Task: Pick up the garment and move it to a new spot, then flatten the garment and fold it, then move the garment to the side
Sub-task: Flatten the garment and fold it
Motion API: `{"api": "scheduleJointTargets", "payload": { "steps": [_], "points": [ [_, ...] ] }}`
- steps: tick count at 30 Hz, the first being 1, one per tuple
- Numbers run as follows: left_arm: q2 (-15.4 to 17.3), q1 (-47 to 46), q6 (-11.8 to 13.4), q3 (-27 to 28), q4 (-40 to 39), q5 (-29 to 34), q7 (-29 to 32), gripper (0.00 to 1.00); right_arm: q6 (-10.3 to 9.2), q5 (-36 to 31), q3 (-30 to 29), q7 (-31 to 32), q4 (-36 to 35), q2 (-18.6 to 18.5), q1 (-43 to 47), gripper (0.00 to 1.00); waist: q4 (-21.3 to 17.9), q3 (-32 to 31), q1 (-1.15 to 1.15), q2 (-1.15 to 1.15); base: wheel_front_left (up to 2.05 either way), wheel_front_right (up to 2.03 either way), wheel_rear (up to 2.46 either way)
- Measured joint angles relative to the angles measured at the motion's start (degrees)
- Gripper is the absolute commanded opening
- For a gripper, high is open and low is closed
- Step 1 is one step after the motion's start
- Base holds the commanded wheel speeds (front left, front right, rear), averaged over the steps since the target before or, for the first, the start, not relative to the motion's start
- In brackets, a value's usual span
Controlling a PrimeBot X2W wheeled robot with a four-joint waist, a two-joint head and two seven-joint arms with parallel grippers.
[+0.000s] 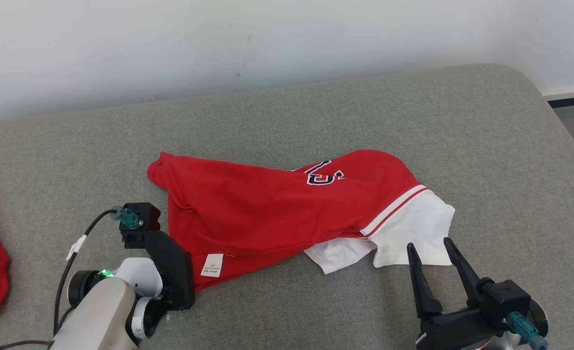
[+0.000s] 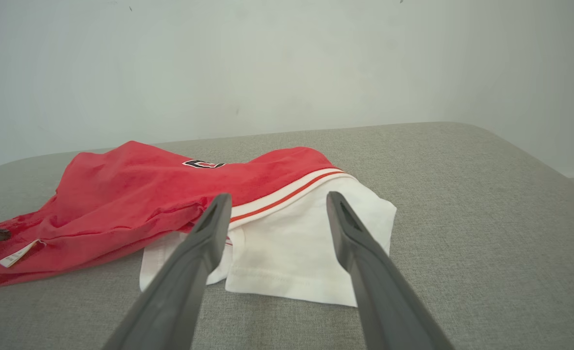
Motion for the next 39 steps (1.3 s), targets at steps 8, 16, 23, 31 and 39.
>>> {"api": "scheduleJointTargets", "payload": {
  "steps": [8, 16, 23, 31, 39],
  "points": [
    [0.27, 0.96, -0.34, 0.33, -0.92, -0.02, -3.36, 0.0, -0.01, -0.02, -0.15, -0.02, 0.23, 0.0, -0.02, 1.0, -0.18, -0.28, 0.0, 0.0, 0.0, 0.0, 0.0],
    [0.81, 8.79, -0.8, 4.04, -10.98, -2.7, -11.18, 0.0, -0.01, -0.11, -1.22, -0.01, 0.26, -0.01, 0.86, 1.0, 0.76, -1.57, 0.0, 0.0, 0.0, 0.0, 0.0],
    [2.48, 21.15, 3.08, 7.04, -22.03, -4.82, -14.77, 0.0, -0.01, -0.43, -1.66, 0.56, -0.35, 0.0, 1.49, 1.0, 2.48, -2.68, 0.0, 0.0, 0.0, 0.0, 0.0],
    [2.44, 29.8, 6.47, 7.48, -25.15, -5.16, -16.48, 0.0, -0.01, -0.36, -1.56, 0.65, -0.49, 0.0, 1.58, 1.0, 3.28, -3.37, 0.0, 0.0, 0.0, 0.0, 0.0],
    [2.18, 30.11, 5.9, 8.36, -20.67, -3.18, -24.26, 1.0, -0.01, -0.36, -2.03, 1.08, -0.13, 0.0, 1.79, 1.0, 2.8, -3.89, 0.0, 0.0, 0.0, 0.0, 0.0]
  ]
}}
